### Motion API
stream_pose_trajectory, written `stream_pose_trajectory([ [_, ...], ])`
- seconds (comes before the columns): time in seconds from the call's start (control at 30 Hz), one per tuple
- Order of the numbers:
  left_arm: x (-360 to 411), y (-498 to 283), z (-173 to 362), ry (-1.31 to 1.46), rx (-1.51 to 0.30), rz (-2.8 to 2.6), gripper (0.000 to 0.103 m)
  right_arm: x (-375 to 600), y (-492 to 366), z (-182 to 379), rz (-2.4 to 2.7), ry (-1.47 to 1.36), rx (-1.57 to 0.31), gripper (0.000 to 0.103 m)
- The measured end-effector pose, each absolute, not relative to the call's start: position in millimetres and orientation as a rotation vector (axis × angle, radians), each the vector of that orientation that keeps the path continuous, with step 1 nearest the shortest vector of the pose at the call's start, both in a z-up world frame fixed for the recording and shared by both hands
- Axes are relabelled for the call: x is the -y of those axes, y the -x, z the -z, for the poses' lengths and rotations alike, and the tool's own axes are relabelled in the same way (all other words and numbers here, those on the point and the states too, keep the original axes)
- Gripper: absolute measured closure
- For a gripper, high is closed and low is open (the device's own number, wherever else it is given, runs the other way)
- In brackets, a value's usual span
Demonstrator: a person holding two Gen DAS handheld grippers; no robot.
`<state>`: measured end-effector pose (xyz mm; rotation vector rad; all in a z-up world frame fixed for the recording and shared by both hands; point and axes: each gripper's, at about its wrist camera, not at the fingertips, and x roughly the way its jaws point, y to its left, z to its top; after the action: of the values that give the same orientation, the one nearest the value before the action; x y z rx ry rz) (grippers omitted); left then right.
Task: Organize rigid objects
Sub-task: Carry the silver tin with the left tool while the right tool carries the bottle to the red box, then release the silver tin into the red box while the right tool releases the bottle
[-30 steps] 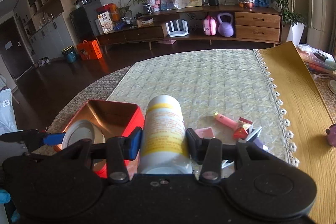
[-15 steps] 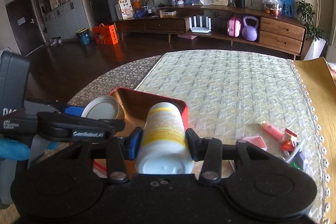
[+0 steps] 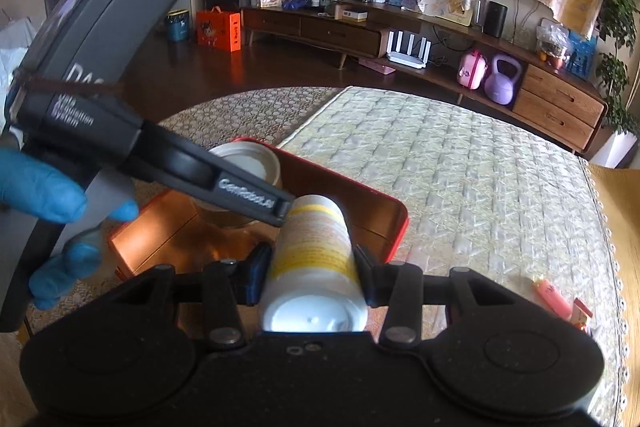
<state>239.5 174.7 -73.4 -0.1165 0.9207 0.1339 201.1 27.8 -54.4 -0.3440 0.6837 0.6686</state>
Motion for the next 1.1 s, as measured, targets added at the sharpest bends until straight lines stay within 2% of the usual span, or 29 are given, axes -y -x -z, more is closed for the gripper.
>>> stream_pose_trajectory([
  [0.6,-164.1,-267.6,92.5,0.020,-0.957,-0.148,0.026,-44.0,-208.7,86.9,-0.657,0.428,-0.726,0.057],
  [0.8,-159.3,-267.6,104.1,0.003,-0.985,-0.146,0.025,-34.0,-198.5,78.9,-0.684,0.405,-0.703,0.047],
  [1.1,-153.7,-264.8,106.1,-0.033,-0.990,-0.170,0.025,-13.9,-185.0,65.6,-0.719,0.332,-0.705,0.045],
])
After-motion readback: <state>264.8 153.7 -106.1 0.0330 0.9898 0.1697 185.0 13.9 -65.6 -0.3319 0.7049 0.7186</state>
